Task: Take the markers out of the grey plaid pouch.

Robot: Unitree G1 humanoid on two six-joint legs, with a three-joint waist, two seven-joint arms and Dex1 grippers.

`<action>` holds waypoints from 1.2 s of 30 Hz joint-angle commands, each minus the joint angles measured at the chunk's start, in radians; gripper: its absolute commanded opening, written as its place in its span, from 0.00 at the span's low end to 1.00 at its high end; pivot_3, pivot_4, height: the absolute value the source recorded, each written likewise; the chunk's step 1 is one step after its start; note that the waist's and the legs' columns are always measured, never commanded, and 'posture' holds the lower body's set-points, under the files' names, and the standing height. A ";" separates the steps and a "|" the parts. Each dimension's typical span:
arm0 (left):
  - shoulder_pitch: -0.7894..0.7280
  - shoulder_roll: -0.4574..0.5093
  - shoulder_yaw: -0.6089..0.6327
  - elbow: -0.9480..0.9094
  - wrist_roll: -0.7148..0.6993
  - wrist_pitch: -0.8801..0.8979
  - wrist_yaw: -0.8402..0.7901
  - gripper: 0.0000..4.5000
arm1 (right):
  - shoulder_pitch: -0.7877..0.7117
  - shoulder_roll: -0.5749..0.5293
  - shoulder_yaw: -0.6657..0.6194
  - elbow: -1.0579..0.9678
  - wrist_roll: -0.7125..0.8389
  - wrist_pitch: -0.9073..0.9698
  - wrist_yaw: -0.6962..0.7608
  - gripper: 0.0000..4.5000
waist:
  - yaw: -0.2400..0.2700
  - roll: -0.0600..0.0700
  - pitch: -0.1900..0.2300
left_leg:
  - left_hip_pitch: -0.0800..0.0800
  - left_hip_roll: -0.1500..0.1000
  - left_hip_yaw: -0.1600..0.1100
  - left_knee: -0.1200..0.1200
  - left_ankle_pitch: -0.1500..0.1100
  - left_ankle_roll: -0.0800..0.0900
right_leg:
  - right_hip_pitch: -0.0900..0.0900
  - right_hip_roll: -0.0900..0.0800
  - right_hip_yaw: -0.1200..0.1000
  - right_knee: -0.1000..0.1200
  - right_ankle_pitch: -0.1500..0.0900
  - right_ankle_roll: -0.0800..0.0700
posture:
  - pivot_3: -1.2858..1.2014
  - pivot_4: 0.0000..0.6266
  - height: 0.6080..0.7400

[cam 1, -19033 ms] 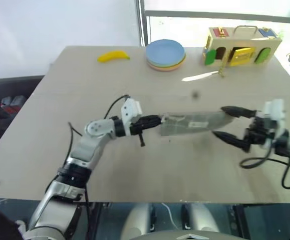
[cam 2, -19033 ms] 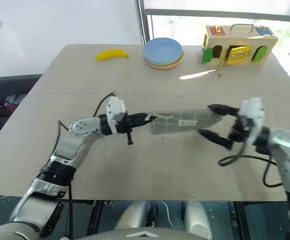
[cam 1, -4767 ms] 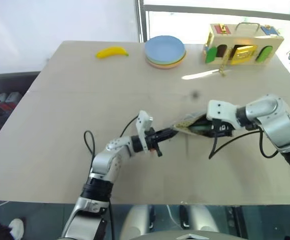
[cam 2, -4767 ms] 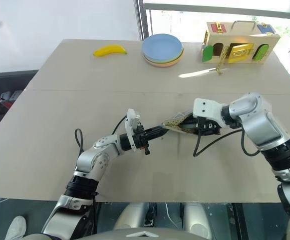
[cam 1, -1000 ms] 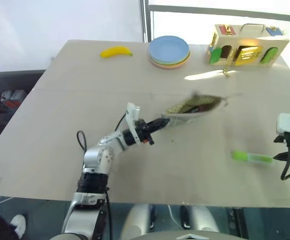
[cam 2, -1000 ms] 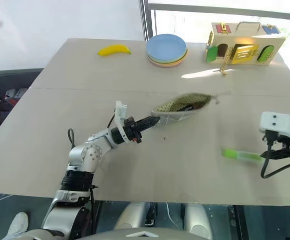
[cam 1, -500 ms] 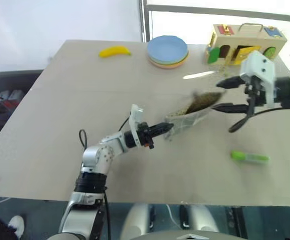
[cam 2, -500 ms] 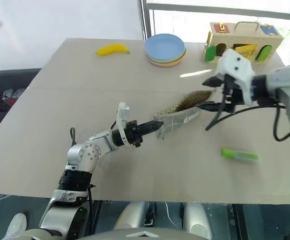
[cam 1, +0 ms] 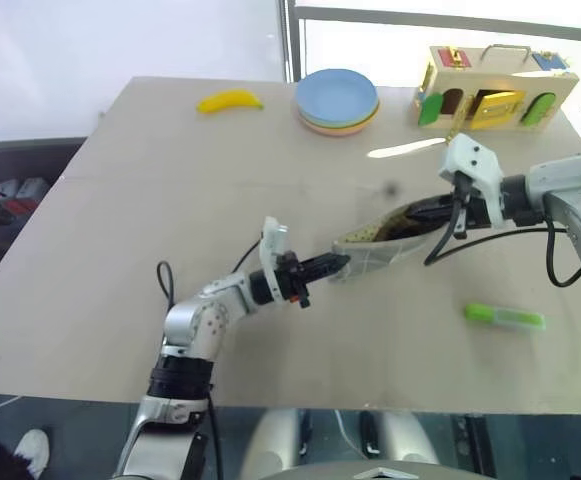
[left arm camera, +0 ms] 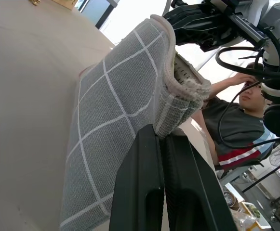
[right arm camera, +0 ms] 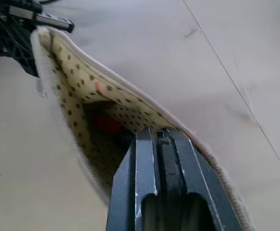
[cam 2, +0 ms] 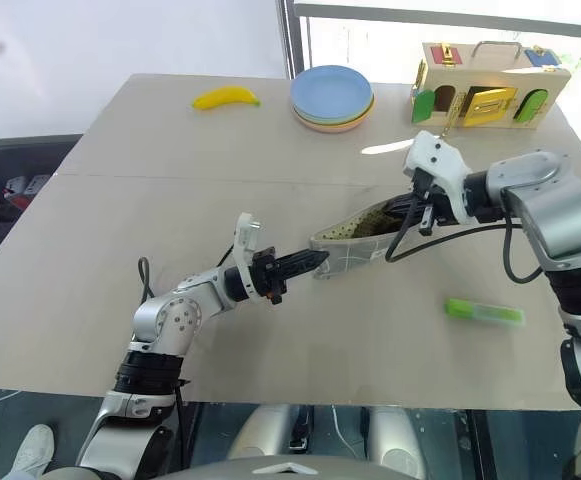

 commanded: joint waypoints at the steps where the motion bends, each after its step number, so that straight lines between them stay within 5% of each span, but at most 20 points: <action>1: -0.006 -0.003 -0.007 -0.027 -0.002 -0.011 0.001 0.00 | -0.006 -0.024 0.060 0.003 -0.075 -0.093 0.029 0.01 | -0.001 0.000 0.000 | 0.000 0.000 0.000 0.000 0.000 0.000 | 0.000 0.000 0.000 0.000 0.000 0.000 | 0.52 0.24 1.00; 12: -0.022 -0.006 -0.005 -0.007 -0.002 -0.009 -0.004 0.00 | -0.139 -0.009 0.307 0.191 -0.377 -0.529 0.227 0.01 | -0.002 0.000 0.000 | 0.000 0.000 0.000 0.002 0.000 0.000 | 0.000 0.001 -0.001 0.001 0.000 0.000 | 0.52 0.24 1.00; 22: -0.008 -0.020 -0.018 -0.017 0.005 -0.012 0.007 0.00 | -0.231 0.097 0.357 0.295 -0.505 -0.606 0.324 0.96 | -0.001 0.000 0.000 | 0.000 0.000 -0.001 0.006 0.000 0.000 | 0.000 0.001 -0.001 0.005 0.000 0.000 | 0.52 0.24 1.00; 29: -0.007 -0.030 -0.018 -0.031 -0.010 -0.004 0.019 0.00 | -0.215 -0.024 0.422 0.048 -0.343 -0.417 0.443 0.98 | 0.002 0.000 0.000 | -0.004 0.000 -0.004 0.009 0.000 0.000 | -0.003 0.000 -0.003 0.007 0.000 0.000 | 0.52 0.24 1.00; 36: -0.004 -0.034 -0.025 -0.015 -0.006 -0.005 0.015 0.00 | -0.228 0.003 0.451 0.084 -0.419 -0.394 0.399 0.98 | -0.004 0.000 0.000 | -0.006 0.000 -0.004 0.010 0.000 0.000 | -0.006 -0.001 -0.003 0.010 0.000 0.000 | 0.52 0.24 1.00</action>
